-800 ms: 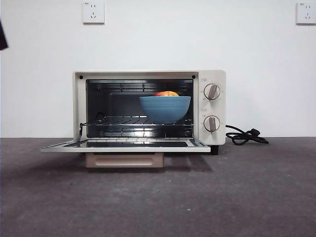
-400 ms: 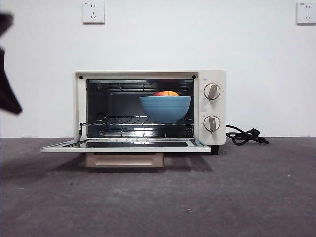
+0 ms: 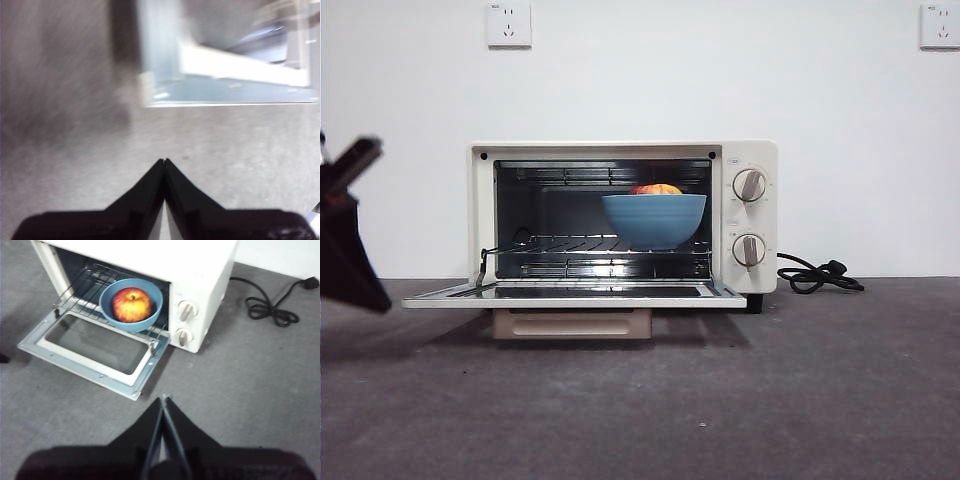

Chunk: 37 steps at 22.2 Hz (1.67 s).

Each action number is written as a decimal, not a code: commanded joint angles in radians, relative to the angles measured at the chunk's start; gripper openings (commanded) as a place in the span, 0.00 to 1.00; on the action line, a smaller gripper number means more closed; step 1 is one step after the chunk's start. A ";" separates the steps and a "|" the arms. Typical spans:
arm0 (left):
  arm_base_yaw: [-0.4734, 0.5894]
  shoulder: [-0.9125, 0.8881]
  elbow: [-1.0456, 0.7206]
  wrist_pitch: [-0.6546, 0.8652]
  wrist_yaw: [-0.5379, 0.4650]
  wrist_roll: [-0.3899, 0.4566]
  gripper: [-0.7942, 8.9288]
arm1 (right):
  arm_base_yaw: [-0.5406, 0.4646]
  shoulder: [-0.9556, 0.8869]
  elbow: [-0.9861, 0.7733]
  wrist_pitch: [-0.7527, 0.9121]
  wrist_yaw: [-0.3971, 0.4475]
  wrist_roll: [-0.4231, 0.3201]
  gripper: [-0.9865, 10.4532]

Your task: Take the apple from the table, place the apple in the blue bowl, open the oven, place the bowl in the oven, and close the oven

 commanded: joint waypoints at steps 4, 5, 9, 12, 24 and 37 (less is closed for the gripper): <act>0.003 0.066 -0.008 0.067 0.016 -0.055 0.07 | 0.001 -0.035 -0.056 0.034 -0.037 0.034 0.08; 0.003 0.070 -0.008 0.082 0.015 -0.075 0.07 | 0.001 -0.035 -0.057 0.034 -0.040 0.037 0.08; 0.002 0.075 -0.006 0.134 0.014 -0.150 0.07 | 0.001 -0.034 -0.057 0.059 -0.041 0.043 0.08; 0.002 0.077 -0.005 0.169 0.006 -0.210 0.07 | 0.001 -0.034 -0.057 0.091 -0.065 0.051 0.08; 0.000 0.136 -0.005 0.273 -0.019 -0.335 0.07 | 0.001 -0.034 -0.057 0.092 -0.065 0.059 0.08; -0.005 0.135 0.060 0.344 0.118 -0.412 0.07 | 0.001 -0.034 -0.057 0.083 -0.076 0.074 0.08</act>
